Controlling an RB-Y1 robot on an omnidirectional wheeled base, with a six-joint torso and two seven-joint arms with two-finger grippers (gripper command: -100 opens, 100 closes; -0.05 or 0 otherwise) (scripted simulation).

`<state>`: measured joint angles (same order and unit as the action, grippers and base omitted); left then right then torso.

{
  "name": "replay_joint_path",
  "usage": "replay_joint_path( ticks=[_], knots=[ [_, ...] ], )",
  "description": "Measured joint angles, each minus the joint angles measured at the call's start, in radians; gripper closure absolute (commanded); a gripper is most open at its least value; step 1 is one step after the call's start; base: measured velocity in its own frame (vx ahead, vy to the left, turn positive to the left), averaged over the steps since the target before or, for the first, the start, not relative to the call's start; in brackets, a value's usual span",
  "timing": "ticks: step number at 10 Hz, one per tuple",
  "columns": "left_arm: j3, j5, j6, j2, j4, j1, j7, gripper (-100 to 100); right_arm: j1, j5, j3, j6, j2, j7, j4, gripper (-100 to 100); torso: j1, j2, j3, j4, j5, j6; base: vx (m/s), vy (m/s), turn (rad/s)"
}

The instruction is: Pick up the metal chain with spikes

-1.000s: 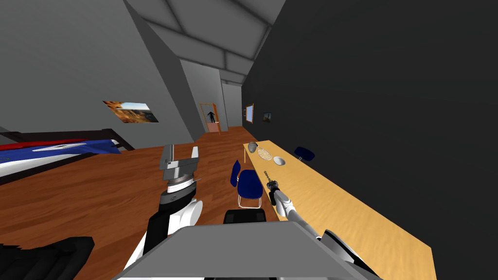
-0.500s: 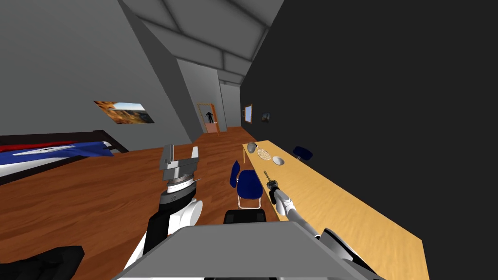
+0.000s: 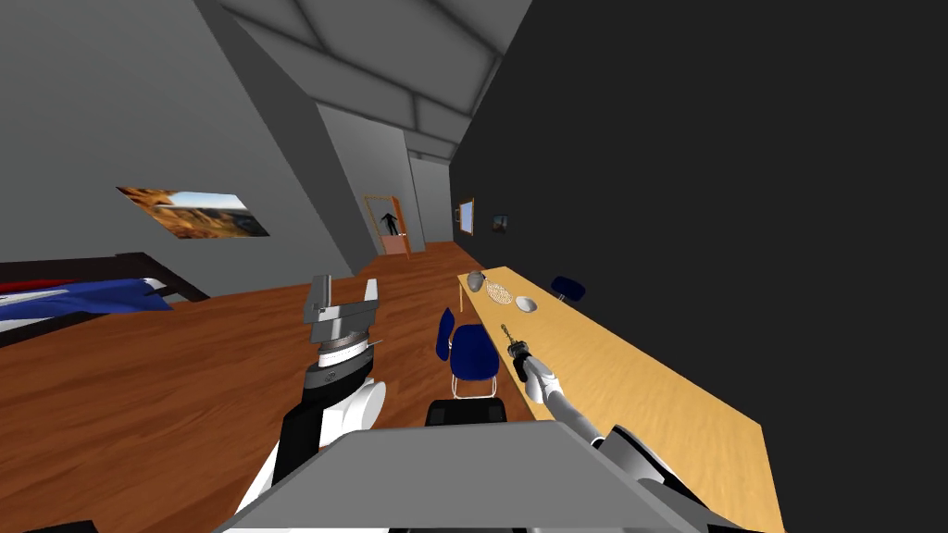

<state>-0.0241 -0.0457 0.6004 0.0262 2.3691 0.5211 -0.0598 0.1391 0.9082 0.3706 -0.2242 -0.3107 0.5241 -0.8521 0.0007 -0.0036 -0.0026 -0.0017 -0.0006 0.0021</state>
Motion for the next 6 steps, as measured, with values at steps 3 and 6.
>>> replay_joint_path(
  ticks=[3,6],
  knots=[
    [0.0,0.0,0.0,0.0,0.0,0.0,0.0,0,0.022,-0.039,-0.032,0.051,0.006,0.086,0.034,100,0.0,0.001,0.0,0.0,-0.001,0.0,-0.008,0.05,-0.117],
    [0.0,0.0,0.0,0.0,0.0,0.0,0.0,0,0.037,-0.088,-0.048,0.087,0.005,0.162,0.055,100,-0.002,0.001,0.0,0.0,-0.001,-0.001,-0.001,0.029,-0.067]
  ],
)
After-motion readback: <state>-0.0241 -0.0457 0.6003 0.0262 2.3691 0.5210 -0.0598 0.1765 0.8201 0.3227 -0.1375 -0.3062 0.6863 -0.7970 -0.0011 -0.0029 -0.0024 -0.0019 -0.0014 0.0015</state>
